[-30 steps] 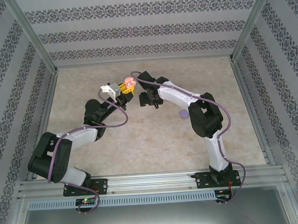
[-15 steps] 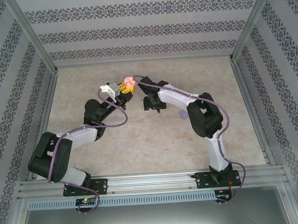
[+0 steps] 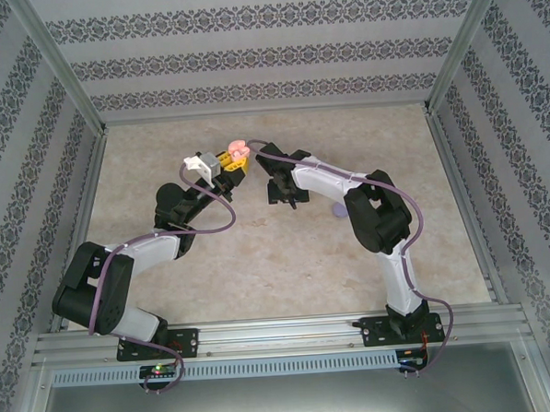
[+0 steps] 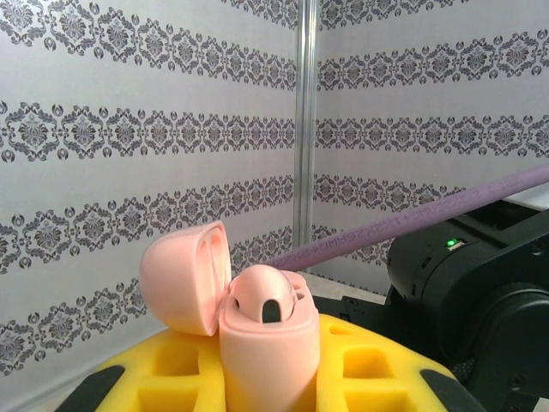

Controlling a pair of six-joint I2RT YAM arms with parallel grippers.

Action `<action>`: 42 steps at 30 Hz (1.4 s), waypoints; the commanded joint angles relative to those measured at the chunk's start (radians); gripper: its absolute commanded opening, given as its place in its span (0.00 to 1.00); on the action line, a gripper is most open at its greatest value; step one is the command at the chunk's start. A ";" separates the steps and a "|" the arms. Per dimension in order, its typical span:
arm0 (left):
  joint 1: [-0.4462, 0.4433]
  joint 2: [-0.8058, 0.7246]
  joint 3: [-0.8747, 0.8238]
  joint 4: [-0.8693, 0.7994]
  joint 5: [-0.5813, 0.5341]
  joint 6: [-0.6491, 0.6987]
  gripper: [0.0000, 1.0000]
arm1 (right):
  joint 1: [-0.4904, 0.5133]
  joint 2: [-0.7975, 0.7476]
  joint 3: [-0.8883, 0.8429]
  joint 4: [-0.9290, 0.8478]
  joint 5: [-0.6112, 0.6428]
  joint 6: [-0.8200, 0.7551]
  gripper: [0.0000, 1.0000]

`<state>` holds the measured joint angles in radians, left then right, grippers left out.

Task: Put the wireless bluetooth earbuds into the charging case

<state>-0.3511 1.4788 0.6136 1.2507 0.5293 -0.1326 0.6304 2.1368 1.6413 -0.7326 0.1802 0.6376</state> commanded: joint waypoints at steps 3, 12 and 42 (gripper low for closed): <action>0.011 0.013 -0.002 0.083 0.005 -0.020 0.00 | -0.002 0.009 -0.005 -0.010 0.030 0.024 0.62; 0.010 0.021 -0.004 0.093 0.007 -0.025 0.00 | -0.012 0.074 0.039 -0.012 0.030 0.017 0.50; 0.012 0.029 -0.003 0.093 0.017 -0.024 0.00 | -0.047 0.118 0.033 0.005 0.027 -0.006 0.24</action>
<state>-0.3511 1.5085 0.6136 1.2877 0.5266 -0.1402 0.6174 2.2333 1.7107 -0.7200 0.1566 0.6476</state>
